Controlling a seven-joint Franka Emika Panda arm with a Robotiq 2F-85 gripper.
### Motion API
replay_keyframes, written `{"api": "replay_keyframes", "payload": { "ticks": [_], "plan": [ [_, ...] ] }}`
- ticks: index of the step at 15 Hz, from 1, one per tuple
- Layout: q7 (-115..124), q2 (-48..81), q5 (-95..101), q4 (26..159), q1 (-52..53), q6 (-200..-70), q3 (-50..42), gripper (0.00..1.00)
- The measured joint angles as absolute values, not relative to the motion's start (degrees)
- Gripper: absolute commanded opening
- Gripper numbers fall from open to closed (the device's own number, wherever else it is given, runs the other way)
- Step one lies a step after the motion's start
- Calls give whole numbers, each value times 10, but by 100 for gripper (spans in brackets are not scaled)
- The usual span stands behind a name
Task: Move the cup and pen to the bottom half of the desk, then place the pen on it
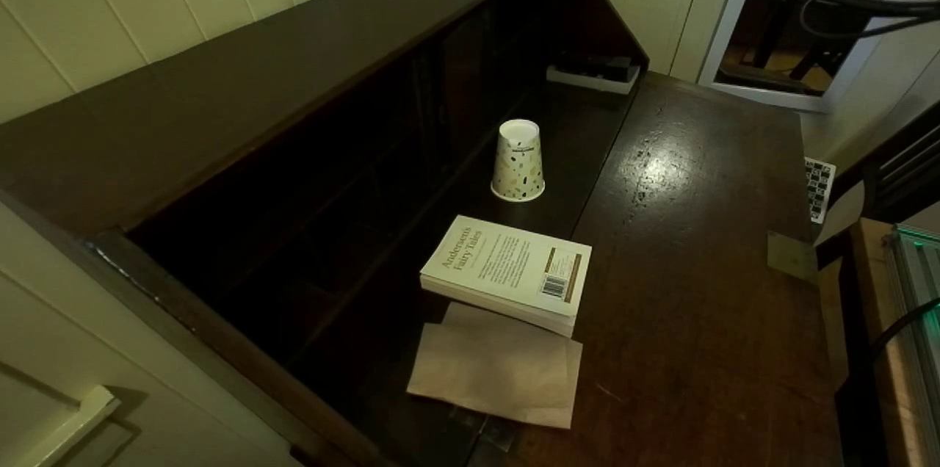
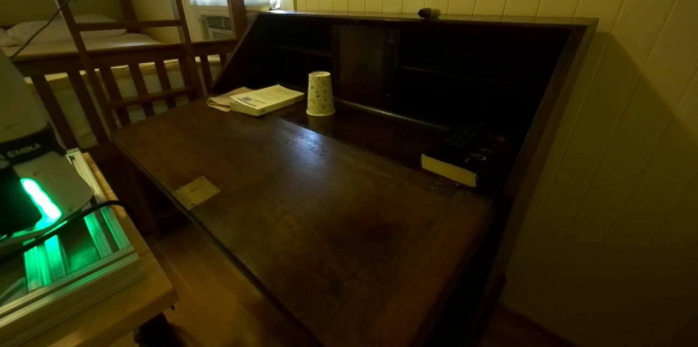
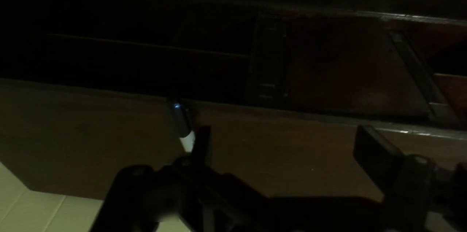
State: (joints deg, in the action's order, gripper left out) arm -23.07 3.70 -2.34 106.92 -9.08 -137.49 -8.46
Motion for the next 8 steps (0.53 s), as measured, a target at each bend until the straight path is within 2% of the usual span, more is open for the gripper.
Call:
{"api": "replay_keyframes", "payload": {
  "ticks": [8],
  "plan": [
    [-206, 132, -57, 987, -119, -1417, -89, 100]
  ]
}}
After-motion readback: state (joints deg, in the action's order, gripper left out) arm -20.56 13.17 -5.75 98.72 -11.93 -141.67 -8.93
